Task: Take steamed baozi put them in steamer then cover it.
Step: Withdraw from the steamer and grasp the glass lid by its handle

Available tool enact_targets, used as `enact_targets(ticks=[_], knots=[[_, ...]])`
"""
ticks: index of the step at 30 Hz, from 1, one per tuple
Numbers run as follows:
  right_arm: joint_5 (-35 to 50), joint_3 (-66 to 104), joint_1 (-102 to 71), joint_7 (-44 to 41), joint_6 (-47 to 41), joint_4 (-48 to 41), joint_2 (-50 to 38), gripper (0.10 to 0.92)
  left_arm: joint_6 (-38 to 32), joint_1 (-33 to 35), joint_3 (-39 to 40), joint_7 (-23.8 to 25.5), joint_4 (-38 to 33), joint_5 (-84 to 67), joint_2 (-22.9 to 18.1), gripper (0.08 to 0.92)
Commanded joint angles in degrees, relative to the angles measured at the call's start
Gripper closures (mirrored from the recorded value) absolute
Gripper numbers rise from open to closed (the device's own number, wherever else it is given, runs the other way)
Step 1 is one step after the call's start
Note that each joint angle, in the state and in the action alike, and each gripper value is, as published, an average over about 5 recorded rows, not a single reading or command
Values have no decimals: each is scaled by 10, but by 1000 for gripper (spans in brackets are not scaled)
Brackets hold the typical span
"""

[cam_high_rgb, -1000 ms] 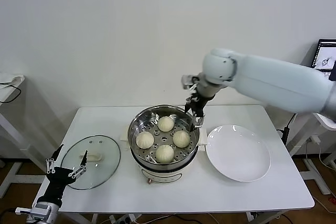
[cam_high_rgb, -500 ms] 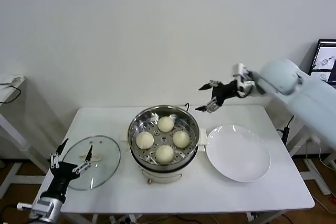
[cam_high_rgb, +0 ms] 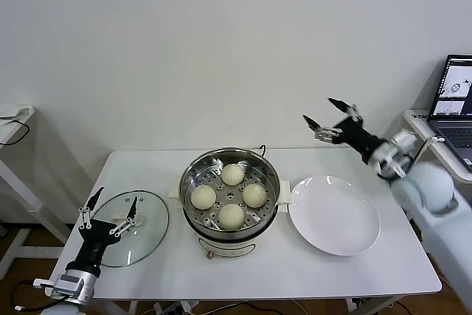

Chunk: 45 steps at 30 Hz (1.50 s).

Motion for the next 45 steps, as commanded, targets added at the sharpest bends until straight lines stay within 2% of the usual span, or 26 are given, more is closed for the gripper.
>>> enact_targets(ticks=[1, 8, 15, 22, 29, 45], knots=[[-49, 179, -312, 118, 177, 85, 201, 203, -32, -6, 12, -14, 22, 22, 1, 177], [-73, 162, -351, 118, 222, 84, 272, 203, -73, 2, 16, -46, 46, 142, 1, 177], [-91, 139, -346, 118, 233, 67, 285, 203, -173, -8, 0, -139, 137, 498, -3, 177], [-102, 123, -329, 118, 233, 45, 293, 203, -244, -30, -49, -220, 227, 751, 1, 177], [-108, 115, -316, 119, 231, 31, 297, 203, -261, -64, -84, -255, 277, 832, 5, 177], [-119, 116, -320, 118, 232, 20, 294, 203, -233, -152, -68, -270, 333, 840, 10, 177]])
